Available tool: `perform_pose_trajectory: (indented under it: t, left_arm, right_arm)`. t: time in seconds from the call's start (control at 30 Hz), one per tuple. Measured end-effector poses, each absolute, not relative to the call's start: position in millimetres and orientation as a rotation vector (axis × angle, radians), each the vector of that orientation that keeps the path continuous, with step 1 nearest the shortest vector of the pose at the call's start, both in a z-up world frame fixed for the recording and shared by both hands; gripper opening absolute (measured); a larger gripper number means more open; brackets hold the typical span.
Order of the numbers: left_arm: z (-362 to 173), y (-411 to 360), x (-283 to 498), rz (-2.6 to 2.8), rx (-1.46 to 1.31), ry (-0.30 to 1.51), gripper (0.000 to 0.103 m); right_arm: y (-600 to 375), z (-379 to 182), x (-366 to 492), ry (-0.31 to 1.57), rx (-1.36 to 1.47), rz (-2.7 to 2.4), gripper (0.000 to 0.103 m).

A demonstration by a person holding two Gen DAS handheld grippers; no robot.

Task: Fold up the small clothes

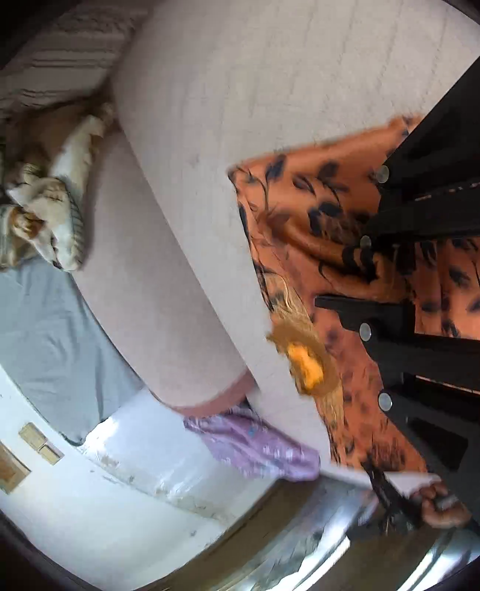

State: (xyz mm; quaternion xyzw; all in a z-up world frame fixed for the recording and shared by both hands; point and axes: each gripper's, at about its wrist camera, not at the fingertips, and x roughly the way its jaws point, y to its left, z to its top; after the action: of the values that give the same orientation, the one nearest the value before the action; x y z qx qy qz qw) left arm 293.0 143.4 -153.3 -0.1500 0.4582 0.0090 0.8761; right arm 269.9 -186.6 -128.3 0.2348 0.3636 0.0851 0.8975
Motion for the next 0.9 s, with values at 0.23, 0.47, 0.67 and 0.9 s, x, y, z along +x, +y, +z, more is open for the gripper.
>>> perform_pose_trajectory:
  t: [0.23,0.47,0.67,0.9]
  left_arm:
    - [-150.5,174.8,275.8,0.092,-0.390,0.939,0.044]
    - [-118.0,152.9,236.3,-0.025,-0.401,0.845,0.066]
    - [-162.6,108.2,240.6,0.048,-0.108,1.043,0.074]
    - [-123.7,128.1,196.7,0.072,-0.207,1.013,0.074]
  right_arm:
    - [-202.7,-162.5,257.9,0.873,0.493,0.104,0.066]
    - [-187.8,-124.6,247.7,0.771,0.538,0.273,0.075]
    - [-189.9,-186.6,265.2,0.947,0.734,0.320,0.067]
    - [-191.2,-133.9,215.0,0.917,0.532,0.287,0.076]
